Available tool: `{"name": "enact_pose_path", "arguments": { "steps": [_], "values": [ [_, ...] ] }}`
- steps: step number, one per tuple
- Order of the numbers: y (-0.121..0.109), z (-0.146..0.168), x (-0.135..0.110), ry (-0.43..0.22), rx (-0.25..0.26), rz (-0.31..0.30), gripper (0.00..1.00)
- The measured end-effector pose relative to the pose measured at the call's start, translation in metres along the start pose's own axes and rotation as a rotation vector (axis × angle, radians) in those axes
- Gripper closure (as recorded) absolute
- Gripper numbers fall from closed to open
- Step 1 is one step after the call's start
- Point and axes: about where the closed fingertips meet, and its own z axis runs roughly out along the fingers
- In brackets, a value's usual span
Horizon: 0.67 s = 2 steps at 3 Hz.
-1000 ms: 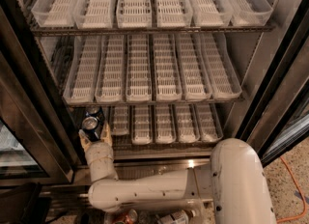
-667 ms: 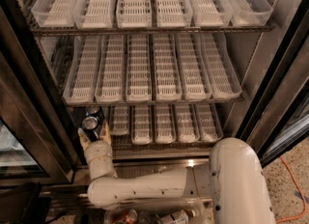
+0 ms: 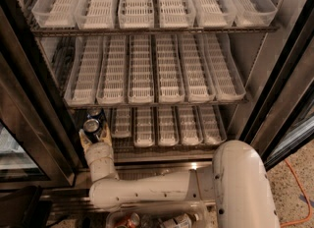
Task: Pick pepsi can from bottom shelf of fridge
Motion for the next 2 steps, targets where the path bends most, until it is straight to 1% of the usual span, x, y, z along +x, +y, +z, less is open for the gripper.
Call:
{"name": "enact_pose_path", "arguments": {
  "steps": [2],
  "values": [
    [0.0000,0.0001,-0.0001,0.000,0.000,0.000,1.00]
  ]
}}
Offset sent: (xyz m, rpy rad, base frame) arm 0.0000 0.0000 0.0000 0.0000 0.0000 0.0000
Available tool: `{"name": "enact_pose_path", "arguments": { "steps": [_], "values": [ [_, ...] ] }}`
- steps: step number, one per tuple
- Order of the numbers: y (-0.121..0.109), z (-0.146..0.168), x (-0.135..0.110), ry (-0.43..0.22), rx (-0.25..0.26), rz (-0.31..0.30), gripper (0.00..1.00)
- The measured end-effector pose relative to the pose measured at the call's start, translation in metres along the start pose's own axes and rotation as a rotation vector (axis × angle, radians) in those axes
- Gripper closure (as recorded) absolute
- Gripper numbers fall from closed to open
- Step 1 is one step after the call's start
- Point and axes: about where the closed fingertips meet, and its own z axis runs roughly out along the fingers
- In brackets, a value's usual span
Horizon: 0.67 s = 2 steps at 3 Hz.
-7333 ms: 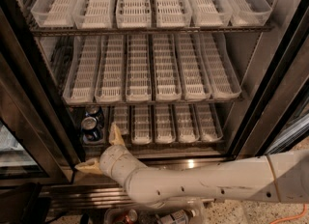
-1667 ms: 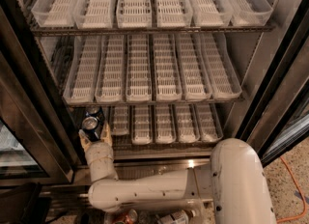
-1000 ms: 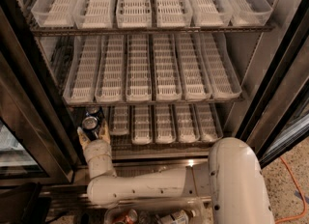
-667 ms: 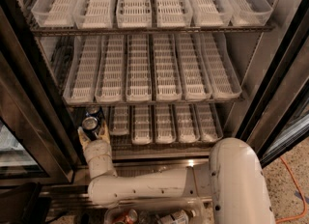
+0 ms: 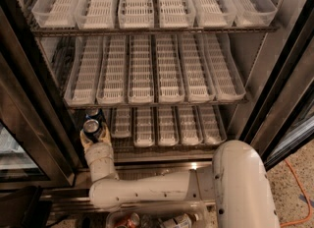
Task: Pick pepsi can from bottom shelf of fridge
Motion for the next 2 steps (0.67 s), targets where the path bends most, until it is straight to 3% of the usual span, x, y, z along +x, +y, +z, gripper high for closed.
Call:
{"name": "enact_pose_path", "arguments": {
  "steps": [2],
  "values": [
    [-0.0023,0.0008,-0.0093,-0.014,0.000,-0.002,1.00]
  ]
}}
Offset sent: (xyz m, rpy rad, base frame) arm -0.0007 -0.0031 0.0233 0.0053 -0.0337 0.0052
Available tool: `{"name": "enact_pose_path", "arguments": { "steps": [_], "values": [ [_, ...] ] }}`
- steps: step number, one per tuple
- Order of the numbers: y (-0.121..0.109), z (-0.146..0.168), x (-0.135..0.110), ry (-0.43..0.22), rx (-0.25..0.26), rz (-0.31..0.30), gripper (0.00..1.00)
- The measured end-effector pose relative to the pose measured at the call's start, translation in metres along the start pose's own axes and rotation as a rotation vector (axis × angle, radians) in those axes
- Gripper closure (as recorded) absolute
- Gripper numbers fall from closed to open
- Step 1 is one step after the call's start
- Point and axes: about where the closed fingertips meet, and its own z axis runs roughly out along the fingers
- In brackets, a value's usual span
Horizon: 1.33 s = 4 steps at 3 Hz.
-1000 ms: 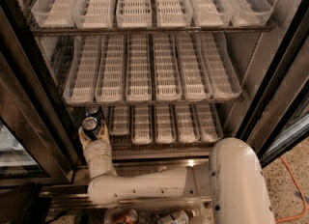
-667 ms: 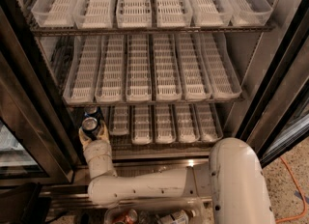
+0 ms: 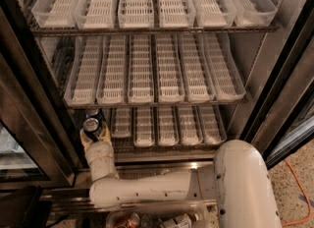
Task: Pick pepsi can from bottom shelf of fridge
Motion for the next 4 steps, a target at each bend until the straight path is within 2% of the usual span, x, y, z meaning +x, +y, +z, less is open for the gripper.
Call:
{"name": "enact_pose_path", "arguments": {
  "steps": [2,3,4],
  "values": [
    [-0.013,-0.002,-0.057,-0.084,0.006,-0.008,1.00],
    [-0.028,-0.013,-0.071,-0.086,0.022,-0.038,1.00],
    [-0.045,-0.035,-0.071,-0.030,-0.012,-0.101,1.00]
  ]
}}
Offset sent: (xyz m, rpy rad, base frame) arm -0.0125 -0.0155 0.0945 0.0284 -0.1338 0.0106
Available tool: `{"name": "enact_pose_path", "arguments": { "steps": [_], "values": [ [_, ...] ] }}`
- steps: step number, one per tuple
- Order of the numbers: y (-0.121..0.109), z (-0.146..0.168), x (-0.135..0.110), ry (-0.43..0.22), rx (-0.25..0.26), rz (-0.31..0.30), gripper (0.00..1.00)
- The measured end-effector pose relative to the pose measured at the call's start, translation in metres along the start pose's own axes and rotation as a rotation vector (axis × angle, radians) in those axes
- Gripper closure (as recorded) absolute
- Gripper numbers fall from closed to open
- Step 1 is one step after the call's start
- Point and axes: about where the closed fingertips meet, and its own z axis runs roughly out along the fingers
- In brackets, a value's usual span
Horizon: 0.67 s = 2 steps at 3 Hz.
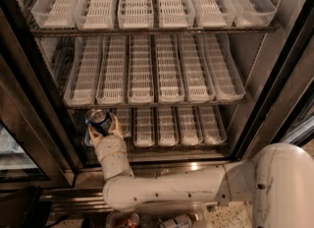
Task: Pick pepsi can from bottom shelf of fridge
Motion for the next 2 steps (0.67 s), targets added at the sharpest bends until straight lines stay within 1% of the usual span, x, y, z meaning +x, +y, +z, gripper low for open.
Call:
{"name": "enact_pose_path", "arguments": {
  "steps": [1,2],
  "values": [
    [-0.0222,-0.0244,0.0073,0.088,-0.037,-0.012,1.00],
    [-0.0223,-0.0244,0.0073,0.088,-0.037,-0.012,1.00]
  ]
}}
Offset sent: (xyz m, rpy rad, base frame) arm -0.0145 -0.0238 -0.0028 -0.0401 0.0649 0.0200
